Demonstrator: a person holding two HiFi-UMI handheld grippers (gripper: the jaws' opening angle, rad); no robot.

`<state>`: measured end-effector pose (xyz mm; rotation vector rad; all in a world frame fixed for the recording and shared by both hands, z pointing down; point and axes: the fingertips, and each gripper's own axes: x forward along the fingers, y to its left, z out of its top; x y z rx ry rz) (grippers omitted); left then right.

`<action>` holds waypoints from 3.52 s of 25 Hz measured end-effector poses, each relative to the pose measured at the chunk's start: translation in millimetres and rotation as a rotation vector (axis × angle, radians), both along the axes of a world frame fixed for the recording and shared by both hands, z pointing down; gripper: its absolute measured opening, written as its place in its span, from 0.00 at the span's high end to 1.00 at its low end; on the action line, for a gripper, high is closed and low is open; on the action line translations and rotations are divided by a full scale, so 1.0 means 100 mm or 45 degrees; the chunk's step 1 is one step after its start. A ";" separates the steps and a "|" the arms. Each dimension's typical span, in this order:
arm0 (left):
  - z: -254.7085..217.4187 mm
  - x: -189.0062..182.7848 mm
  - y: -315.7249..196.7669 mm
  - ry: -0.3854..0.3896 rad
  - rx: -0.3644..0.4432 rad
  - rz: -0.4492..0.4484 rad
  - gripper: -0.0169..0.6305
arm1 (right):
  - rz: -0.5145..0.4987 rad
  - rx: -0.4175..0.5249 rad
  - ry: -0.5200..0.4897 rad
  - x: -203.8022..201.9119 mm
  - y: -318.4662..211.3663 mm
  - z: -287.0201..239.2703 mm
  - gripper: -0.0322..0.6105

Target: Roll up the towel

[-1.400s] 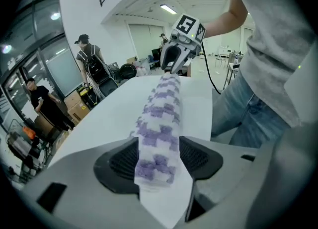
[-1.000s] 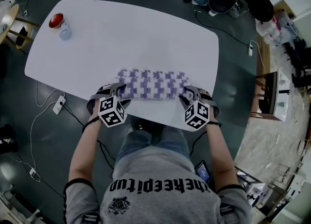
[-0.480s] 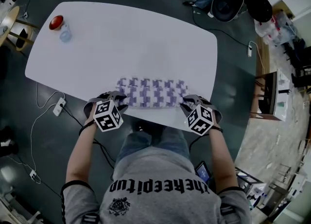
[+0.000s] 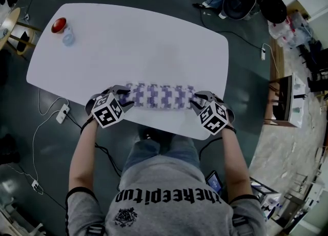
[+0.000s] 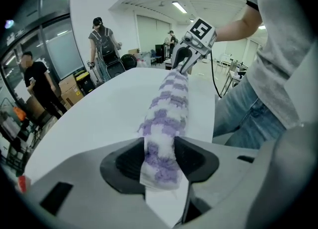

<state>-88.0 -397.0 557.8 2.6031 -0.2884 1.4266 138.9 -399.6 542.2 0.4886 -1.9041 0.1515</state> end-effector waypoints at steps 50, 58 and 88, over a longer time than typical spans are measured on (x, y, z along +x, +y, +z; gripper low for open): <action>-2.25 0.22 -0.80 0.829 0.460 -0.695 0.97 | 0.635 0.552 -0.705 -0.51 -0.71 -1.88 0.95; -2.91 0.09 -0.51 0.940 0.606 -0.718 0.97 | 0.652 0.768 -0.767 -0.66 -0.43 -2.61 0.95; -4.24 -0.23 0.15 1.224 0.932 -0.871 0.97 | 0.673 1.194 -0.952 -0.53 0.40 -4.03 0.95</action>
